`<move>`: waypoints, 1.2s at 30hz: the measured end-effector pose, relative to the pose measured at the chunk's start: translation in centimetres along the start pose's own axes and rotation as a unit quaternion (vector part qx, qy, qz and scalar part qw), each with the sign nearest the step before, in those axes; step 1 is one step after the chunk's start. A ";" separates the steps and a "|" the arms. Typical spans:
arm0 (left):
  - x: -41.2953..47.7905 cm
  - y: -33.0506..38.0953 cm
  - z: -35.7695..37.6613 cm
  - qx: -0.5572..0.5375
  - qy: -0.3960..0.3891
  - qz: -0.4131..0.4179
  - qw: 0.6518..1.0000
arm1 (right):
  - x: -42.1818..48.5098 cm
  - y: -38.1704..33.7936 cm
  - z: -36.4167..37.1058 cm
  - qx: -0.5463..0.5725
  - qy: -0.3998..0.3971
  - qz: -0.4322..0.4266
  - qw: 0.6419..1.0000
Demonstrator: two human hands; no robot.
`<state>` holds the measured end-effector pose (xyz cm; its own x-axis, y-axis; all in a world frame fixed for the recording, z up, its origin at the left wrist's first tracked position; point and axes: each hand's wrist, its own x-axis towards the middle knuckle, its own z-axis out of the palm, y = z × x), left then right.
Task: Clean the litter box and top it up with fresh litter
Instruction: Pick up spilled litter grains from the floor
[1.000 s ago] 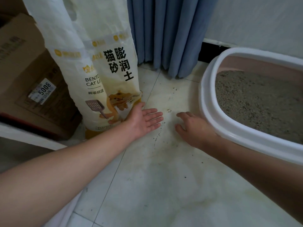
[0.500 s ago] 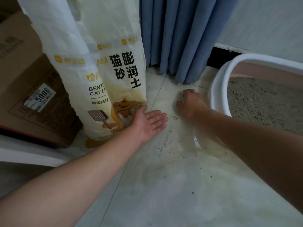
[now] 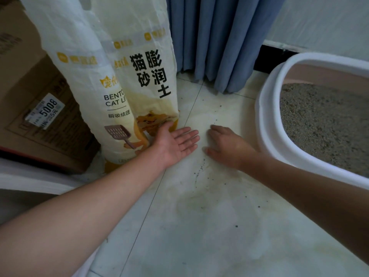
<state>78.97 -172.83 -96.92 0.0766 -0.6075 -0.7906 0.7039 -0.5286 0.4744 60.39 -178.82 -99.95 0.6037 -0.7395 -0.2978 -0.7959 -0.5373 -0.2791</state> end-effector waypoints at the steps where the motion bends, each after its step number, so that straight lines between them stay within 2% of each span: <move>1: -0.1 -0.1 0.1 0.005 -0.002 0.001 1.000 | -0.6 0.0 0.3 -0.008 0.003 -0.012 1.000; 10: -1.0 -1.2 -0.5 0.033 0.008 0.001 0.999 | -4.7 0.8 2.7 -0.015 0.067 -0.082 0.994; 18: -1.7 -0.8 -0.7 0.040 0.018 0.013 0.999 | -7.0 0.7 3.5 0.013 0.080 -0.127 0.989; 21: -2.0 -0.8 -0.7 0.043 0.018 0.015 0.999 | -6.4 0.7 3.4 0.019 0.104 -0.093 0.990; 27: -2.1 -1.4 -1.0 0.057 0.012 0.004 0.998 | -3.8 0.2 2.7 0.073 0.103 0.056 0.990; 36: -1.6 -2.0 -2.2 0.061 0.003 -0.015 0.998 | 0.6 0.9 0.7 0.099 0.117 0.091 0.984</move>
<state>78.96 -169.53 -97.43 0.0617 -0.5867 -0.8074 0.6154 -0.6146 0.4936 60.11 -179.45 -101.05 0.4069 -0.9016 -0.1468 -0.8506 -0.3154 -0.4206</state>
